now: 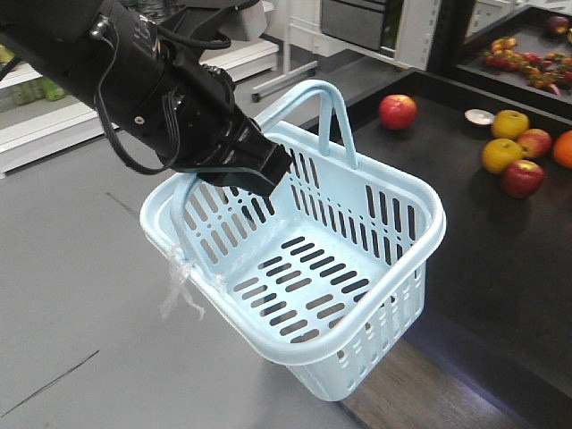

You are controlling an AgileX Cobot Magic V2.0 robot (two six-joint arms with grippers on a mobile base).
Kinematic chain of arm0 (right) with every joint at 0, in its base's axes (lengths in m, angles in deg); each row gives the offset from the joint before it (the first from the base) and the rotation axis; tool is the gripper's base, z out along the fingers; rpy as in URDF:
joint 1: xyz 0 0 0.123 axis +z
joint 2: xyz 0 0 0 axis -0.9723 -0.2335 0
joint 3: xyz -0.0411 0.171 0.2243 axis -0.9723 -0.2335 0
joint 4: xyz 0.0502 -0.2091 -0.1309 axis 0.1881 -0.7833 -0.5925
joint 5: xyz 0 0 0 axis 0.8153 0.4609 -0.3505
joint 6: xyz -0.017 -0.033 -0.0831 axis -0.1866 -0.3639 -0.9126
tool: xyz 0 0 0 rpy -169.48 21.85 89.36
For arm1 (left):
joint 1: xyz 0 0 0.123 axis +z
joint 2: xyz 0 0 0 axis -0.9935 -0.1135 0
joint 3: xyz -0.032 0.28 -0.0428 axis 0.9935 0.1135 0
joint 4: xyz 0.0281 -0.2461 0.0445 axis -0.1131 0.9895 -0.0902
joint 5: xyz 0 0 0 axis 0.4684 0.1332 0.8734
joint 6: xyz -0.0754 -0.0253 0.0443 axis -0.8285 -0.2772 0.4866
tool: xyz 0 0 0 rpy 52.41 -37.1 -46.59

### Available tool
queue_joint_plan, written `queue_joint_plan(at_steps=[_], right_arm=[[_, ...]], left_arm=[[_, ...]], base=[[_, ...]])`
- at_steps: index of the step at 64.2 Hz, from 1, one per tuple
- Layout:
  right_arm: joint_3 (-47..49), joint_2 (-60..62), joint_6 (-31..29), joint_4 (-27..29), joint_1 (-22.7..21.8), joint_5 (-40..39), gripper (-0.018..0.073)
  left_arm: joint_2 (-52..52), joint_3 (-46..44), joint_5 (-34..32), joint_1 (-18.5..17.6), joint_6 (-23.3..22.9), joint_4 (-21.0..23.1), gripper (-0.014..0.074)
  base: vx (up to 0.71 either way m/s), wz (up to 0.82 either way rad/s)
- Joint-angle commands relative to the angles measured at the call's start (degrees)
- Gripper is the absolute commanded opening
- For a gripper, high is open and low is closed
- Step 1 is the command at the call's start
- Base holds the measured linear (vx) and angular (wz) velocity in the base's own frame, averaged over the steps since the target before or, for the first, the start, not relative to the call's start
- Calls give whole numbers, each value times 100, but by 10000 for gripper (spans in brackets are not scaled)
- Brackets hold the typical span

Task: Pick three apples into basket with both arms
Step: 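Drive up to the other fruit table holding the basket in the left gripper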

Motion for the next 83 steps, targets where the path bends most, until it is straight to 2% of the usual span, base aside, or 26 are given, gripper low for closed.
queue_joint_plan(at_steps=[1, 83], right_arm=[[-53, 44, -54, -17, -32, -427, -3], [-53, 44, -54, -17, -32, -427, -3]], left_arm=[[244, -135, -163, -18, -43, 210, -7], [244, -135, -163, -18, -43, 210, -7]], base=[[9, -33], [12, -24]])
